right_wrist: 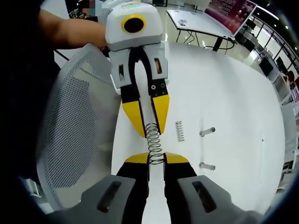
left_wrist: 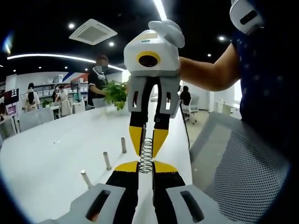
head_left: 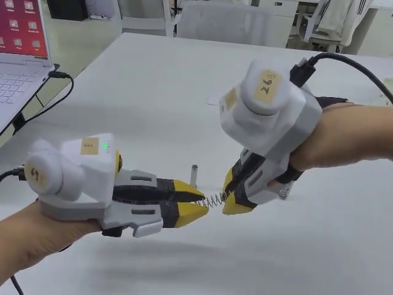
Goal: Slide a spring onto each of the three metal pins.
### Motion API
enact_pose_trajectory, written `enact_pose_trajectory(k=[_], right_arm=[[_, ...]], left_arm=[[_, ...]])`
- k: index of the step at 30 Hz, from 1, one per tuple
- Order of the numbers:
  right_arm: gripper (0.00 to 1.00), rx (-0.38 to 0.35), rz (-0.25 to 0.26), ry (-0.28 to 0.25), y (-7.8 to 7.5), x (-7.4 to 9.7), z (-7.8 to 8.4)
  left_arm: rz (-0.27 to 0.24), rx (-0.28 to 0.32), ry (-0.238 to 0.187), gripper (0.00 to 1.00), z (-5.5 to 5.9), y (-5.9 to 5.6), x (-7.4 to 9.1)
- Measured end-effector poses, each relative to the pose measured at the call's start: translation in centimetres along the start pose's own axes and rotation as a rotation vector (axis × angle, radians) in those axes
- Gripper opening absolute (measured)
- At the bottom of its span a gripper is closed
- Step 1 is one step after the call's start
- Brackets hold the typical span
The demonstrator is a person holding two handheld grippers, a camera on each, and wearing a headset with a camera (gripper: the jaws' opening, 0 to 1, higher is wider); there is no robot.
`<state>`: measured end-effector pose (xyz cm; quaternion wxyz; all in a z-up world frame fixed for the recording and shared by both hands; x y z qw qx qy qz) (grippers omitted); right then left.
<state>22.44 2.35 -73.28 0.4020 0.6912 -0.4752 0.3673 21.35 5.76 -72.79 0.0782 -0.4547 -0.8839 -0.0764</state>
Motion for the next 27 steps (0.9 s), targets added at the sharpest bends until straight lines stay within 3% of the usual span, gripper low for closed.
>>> enact_pose_trajectory(k=[15,27], right_arm=[[0.08,0.009,-0.01,-0.048,0.7,0.7,-1.9],[0.08,0.028,-0.015,-0.035,0.9,0.4,-2.8]], left_arm=[[-0.001,-0.007,0.015,0.02,0.3,-0.1,0.0],[0.008,-0.006,0.022,0.02,0.4,-0.5,-0.2]])
Point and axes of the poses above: the centre of the closed fingertips' face, and the gripper's own axes: x roughly backward along the fingers, y roughly to its left, z roughly out of its underside, the point moved 2 cm from there along x, roughly backward along the fingers, and after that the axes turned 15 degrees about -z, right-handed, at the moved point
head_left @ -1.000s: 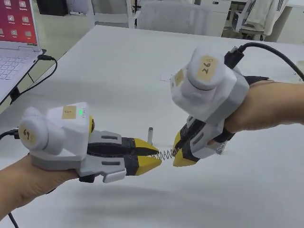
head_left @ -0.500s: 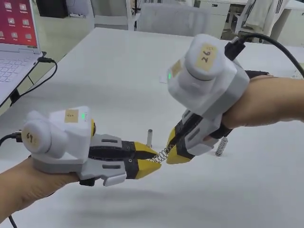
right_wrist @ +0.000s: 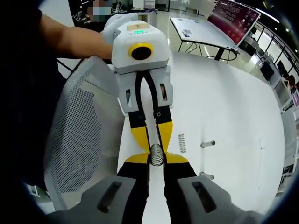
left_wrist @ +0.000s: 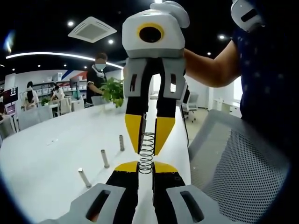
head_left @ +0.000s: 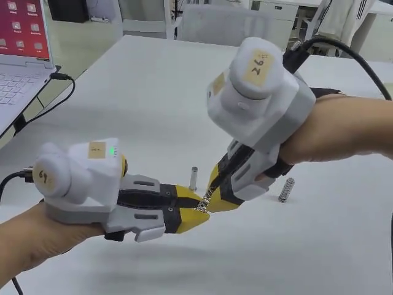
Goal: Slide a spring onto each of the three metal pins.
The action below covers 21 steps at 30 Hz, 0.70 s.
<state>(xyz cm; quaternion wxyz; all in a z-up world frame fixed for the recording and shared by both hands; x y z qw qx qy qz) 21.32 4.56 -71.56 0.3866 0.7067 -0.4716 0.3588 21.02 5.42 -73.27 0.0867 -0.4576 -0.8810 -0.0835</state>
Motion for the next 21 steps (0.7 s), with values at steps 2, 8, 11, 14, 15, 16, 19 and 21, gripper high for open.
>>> enact_pose_trajectory(k=[2,8,11,14,15,16,19,21], right_arm=[[0.08,0.002,-0.002,0.001,0.06,-0.05,-0.07],[0.08,0.004,-0.005,0.011,0.04,-0.23,-0.11],[0.08,0.003,-0.007,0.014,0.07,-0.3,-0.04],[0.08,0.002,-0.008,0.015,0.07,-0.32,0.02],[0.08,0.001,-0.009,0.017,0.08,-0.33,0.04],[0.08,0.001,-0.01,0.019,0.07,-0.33,0.09],[0.08,0.0,-0.012,0.023,0.04,-0.34,0.14],[0.08,0.0,-0.011,0.023,0.0,-0.32,0.16]], left_arm=[[0.001,0.002,0.0,0.02,0.04,-0.03,0.05],[0.003,0.002,0.006,0.02,0.19,-0.08,0.0],[0.005,0.002,0.008,0.02,0.28,-0.1,0.03],[0.005,0.005,0.007,0.03,0.32,-0.07,0.03],[0.006,0.007,0.007,0.03,0.32,-0.07,0.02],[0.006,0.008,0.008,0.03,0.33,-0.06,0.0],[0.007,0.01,0.01,0.03,0.36,0.01,-0.03],[0.005,0.007,0.012,0.04,0.41,0.07,-0.02]])
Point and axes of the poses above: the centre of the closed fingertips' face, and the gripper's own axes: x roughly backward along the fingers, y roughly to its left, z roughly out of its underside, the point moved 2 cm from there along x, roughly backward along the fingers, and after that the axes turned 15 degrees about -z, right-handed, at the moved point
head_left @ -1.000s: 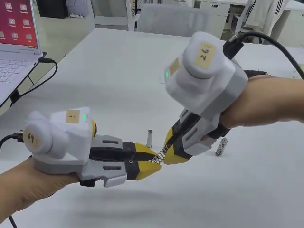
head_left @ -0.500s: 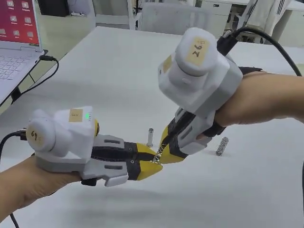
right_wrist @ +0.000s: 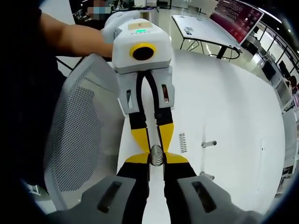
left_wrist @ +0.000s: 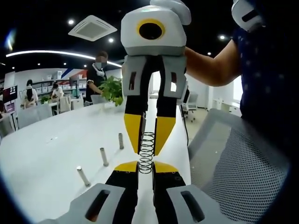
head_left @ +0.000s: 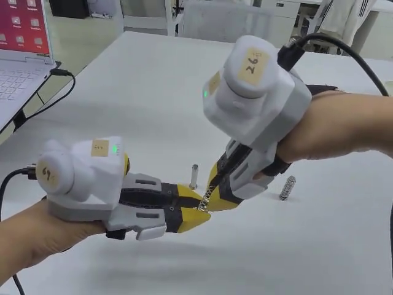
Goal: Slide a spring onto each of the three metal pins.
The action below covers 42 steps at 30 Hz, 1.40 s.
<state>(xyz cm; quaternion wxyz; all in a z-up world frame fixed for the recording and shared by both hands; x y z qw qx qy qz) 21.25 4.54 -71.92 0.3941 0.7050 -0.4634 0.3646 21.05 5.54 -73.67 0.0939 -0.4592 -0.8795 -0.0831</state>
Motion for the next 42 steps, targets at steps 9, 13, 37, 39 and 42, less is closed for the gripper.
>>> enact_pose_trajectory(k=[9,13,37,39,42], right_arm=[[0.08,-0.011,0.009,0.01,-0.4,0.3,0.5],[0.08,-0.021,0.014,0.015,-0.7,0.6,0.8],[0.08,-0.095,0.063,0.016,-1.8,2.8,3.4],[0.08,-0.102,0.065,0.015,-1.9,3.0,3.5],[0.08,-0.116,0.074,0.017,-2.0,3.4,4.0]], left_arm=[[-0.01,0.012,0.005,0.11,0.2,0.3,0.2],[-0.017,0.025,0.004,0.16,0.2,0.6,0.3],[-0.11,0.082,0.057,0.55,1.7,2.3,1.2],[-0.117,0.084,0.061,0.58,1.8,2.4,1.3],[-0.135,0.09,0.07,0.63,2.0,2.7,1.4]])
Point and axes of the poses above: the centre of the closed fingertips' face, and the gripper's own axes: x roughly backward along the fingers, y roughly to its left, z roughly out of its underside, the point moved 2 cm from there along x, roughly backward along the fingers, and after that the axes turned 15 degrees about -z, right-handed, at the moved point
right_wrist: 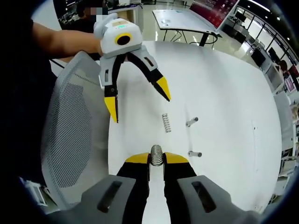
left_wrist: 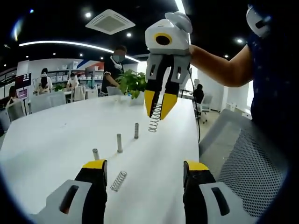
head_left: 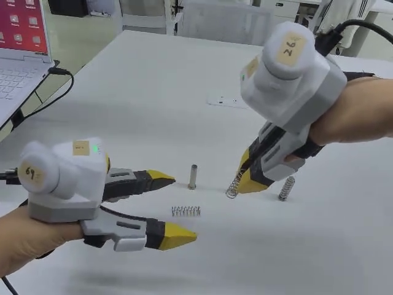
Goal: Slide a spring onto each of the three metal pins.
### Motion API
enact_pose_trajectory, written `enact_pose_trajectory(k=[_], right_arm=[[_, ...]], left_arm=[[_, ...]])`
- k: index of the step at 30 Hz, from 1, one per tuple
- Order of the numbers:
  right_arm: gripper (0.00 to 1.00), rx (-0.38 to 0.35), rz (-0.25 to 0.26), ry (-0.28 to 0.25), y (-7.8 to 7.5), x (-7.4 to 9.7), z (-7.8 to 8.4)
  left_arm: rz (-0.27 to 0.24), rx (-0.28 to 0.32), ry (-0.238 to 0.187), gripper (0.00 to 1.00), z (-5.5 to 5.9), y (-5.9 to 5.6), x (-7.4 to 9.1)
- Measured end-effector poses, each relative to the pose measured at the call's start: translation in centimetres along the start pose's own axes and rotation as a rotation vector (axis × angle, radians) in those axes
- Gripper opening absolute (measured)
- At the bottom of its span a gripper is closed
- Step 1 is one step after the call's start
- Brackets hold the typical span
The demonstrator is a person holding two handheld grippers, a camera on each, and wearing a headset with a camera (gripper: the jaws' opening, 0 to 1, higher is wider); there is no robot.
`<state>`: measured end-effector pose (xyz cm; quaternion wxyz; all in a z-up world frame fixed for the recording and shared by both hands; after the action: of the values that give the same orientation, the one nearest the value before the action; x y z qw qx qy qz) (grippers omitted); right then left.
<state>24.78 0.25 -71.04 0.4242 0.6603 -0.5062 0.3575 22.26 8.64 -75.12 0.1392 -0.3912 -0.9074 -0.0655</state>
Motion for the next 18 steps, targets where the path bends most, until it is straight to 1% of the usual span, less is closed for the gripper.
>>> enact_pose_trajectory(k=[2,5,11,13,18], right_arm=[[0.08,-0.006,0.005,0.001,0.0,0.3,0.4],[0.08,-0.015,0.01,0.003,-0.2,0.5,0.7],[0.08,-0.033,0.027,0.009,-0.8,1.2,1.4],[0.08,-0.036,0.034,0.011,-1.0,1.4,1.6],[0.08,-0.049,0.044,0.011,-1.4,1.8,1.9]], left_arm=[[-0.005,0.002,0.008,0.65,0.2,0.1,0.1],[-0.01,0.005,0.017,0.7,0.4,0.1,0.1],[-0.025,0.013,0.016,0.78,0.5,0.2,0.1],[-0.034,0.017,0.023,0.8,0.7,0.3,0.0],[-0.045,0.014,0.024,0.85,0.8,0.5,0.0]])
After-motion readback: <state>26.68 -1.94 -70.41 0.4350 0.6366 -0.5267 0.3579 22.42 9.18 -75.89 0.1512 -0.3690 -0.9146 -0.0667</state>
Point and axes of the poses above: the centre of the closed fingertips' face, and the gripper's own axes: x roughly backward along the fingers, y roughly to its left, z roughly out of its underside, the point moved 2 cm from there along x, roughly backward along the fingers, and after that the axes turned 15 degrees about -z, right-handed, at the moved point
